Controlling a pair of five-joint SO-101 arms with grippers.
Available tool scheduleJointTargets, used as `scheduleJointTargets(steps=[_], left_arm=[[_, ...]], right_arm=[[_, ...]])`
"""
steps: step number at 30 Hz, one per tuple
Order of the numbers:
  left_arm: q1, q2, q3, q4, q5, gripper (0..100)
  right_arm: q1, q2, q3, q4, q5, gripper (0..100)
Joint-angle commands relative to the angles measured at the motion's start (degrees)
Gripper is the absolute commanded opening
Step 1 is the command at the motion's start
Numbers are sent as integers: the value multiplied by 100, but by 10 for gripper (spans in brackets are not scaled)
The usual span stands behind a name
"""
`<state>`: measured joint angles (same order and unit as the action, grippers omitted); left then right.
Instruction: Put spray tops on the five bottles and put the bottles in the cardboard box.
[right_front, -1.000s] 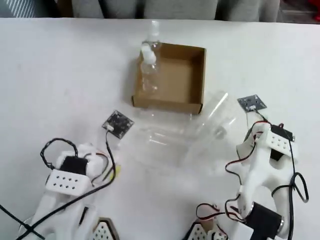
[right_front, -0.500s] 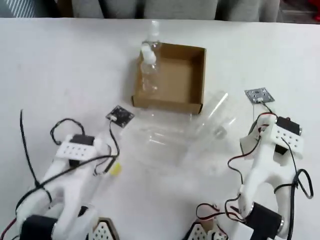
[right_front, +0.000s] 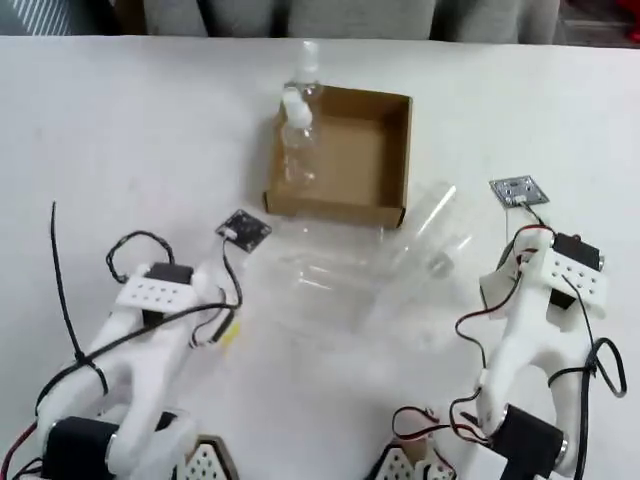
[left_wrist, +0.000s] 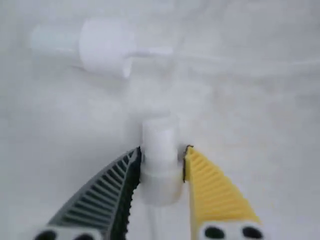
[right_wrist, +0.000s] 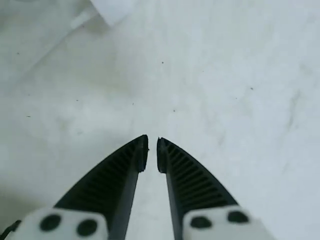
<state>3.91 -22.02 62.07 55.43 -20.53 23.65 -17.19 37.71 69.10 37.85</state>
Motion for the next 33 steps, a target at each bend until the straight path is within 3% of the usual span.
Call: scheduleJointTargets(steps=[1, 4, 9, 16, 19, 26, 33], left_arm=[[40, 4, -255, -18, 9, 57], [22, 4, -255, -26, 9, 36], [-233, -40, -273, -26, 0, 31], [-1385, -4, -598, -79, 62, 34], [-1701, 4, -642, -220, 70, 34], [-1886, 4, -703, -334, 70, 34], [-1886, 4, -695, -387, 70, 34]], right_arm=[[57, -215, -176, 75, -62, 16], [40, -215, -185, 57, -246, 16], [-101, -154, -492, 40, -1565, 18], [-910, -145, -492, -338, -2989, 24], [-1174, -145, -492, -514, -3305, 84], [-1244, -84, -484, -1218, -4141, 118], [-1613, 1024, -554, -1903, -4958, 120]])
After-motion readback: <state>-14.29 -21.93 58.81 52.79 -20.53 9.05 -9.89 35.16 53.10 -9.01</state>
